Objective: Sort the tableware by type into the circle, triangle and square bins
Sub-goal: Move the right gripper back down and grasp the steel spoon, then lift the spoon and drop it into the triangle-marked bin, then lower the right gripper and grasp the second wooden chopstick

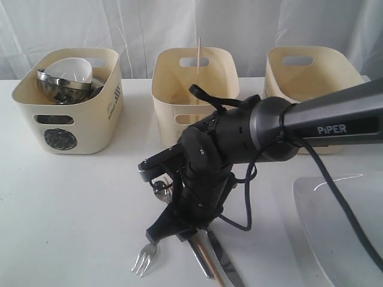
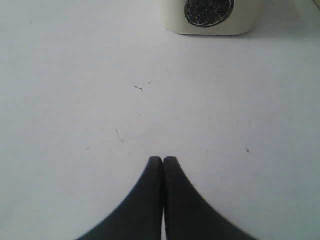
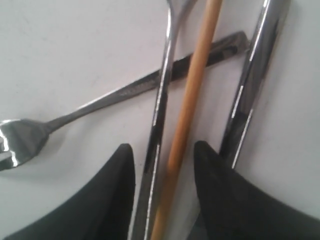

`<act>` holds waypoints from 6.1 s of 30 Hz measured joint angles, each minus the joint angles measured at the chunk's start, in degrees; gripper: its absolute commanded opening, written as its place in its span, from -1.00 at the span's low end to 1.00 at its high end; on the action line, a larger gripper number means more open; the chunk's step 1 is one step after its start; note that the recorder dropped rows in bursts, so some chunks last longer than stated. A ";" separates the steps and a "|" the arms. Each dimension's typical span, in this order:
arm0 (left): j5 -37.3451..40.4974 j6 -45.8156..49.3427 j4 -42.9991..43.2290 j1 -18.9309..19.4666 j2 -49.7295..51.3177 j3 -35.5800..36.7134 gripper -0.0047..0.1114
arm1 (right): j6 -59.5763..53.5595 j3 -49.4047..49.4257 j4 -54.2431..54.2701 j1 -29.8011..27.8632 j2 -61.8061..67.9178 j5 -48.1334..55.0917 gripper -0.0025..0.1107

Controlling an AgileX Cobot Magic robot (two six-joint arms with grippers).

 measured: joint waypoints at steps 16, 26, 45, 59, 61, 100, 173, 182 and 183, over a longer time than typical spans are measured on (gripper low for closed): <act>0.00 0.00 0.00 0.00 0.00 0.00 -0.92 | -1.31 -0.12 4.04 0.00 0.61 -5.15 -0.29; 0.00 0.00 0.00 0.00 0.00 0.00 -0.92 | -1.34 -0.47 3.67 0.00 2.36 -5.17 -0.58; 0.00 0.00 0.00 0.00 0.00 0.00 -0.92 | -1.34 -7.08 5.82 0.02 -8.29 4.31 -0.96; 0.00 0.00 0.00 0.00 0.00 0.00 -0.92 | 1.57 -7.43 5.95 -5.84 -16.00 -20.76 -0.96; 0.00 0.00 0.00 0.00 0.00 0.00 -0.92 | 2.79 -7.43 5.95 -7.67 -16.00 -25.79 -0.96; 0.00 0.00 0.00 0.00 0.00 0.00 -0.92 | 1.31 -7.43 6.17 -16.43 6.80 -68.61 -0.67; 0.00 0.00 0.00 0.00 0.00 0.00 -0.92 | 0.45 -4.67 24.00 -0.97 -1.36 4.81 -0.26; 0.00 0.00 0.00 0.00 0.00 0.00 -0.92 | 4.24 -6.11 -2.93 -0.47 0.12 6.21 -0.27; 0.00 0.00 0.00 0.00 0.00 0.00 -0.92 | 4.24 -6.11 -4.42 -0.47 0.12 5.93 -0.27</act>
